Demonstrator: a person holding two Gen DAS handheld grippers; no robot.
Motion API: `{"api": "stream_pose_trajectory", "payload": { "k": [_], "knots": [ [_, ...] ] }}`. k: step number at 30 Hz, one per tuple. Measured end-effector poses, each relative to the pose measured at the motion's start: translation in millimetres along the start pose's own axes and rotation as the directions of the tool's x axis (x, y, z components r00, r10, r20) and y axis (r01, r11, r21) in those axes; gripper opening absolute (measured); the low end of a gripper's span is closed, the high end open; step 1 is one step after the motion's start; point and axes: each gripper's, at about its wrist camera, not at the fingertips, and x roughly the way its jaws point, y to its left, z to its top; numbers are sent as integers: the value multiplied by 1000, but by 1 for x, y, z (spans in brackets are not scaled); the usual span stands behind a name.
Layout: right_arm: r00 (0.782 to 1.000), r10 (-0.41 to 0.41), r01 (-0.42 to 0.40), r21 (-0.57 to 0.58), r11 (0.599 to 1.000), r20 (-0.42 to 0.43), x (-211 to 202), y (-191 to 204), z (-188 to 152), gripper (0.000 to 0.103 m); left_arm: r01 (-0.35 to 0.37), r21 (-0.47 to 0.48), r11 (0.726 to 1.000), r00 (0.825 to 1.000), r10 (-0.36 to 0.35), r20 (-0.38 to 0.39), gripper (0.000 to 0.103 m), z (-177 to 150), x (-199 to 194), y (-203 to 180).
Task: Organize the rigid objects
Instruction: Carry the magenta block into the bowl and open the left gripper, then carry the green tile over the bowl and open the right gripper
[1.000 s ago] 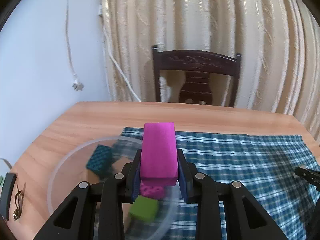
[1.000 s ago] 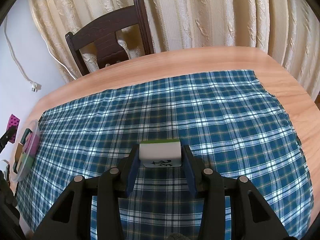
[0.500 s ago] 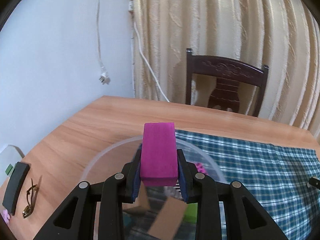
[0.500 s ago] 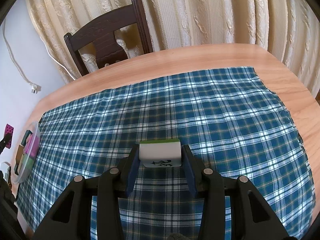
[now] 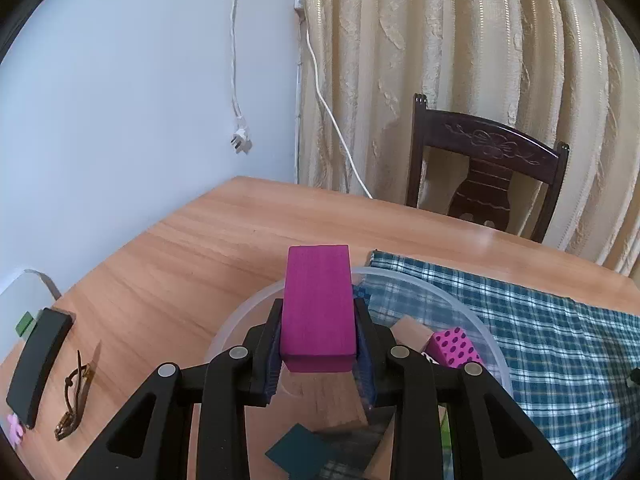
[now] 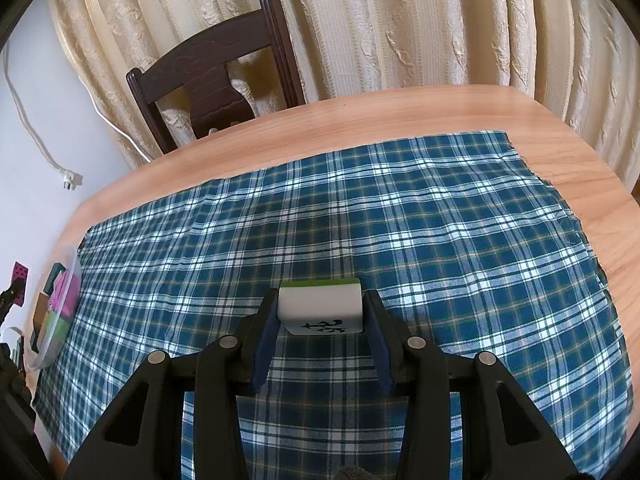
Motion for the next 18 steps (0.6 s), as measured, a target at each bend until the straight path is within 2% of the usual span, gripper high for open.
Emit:
{"api": "stream_pose_trajectory", "payload": {
  "k": [4,6,7,8,16,18],
  "knots": [
    [1000,1,-1,1,1000,0,0,0,0,43,6,-19,1000,1000,-6,-6,36,0,2,3],
    [1000,1,-1,1,1000,0,0,0,0,43,9,-39,999,1000,-9,-6,50,1,2,6],
    [1000,1,-1,1,1000,0,0,0,0,43,7,-47,999,1000,-7,-1,61,1,2,8],
    [1000,1,-1,1,1000,0,0,0,0,43,4,-53,999,1000,-4,5,64,1,1,10],
    [1000,2,-2,3,1000,1,-1,-1,0,43,-36,-79,996,998,39,40,64,3,-4,17],
    [1000,-1,1,1,1000,5,-1,-2,1,43,-50,-84,995,997,55,52,69,3,-7,19]
  ]
}}
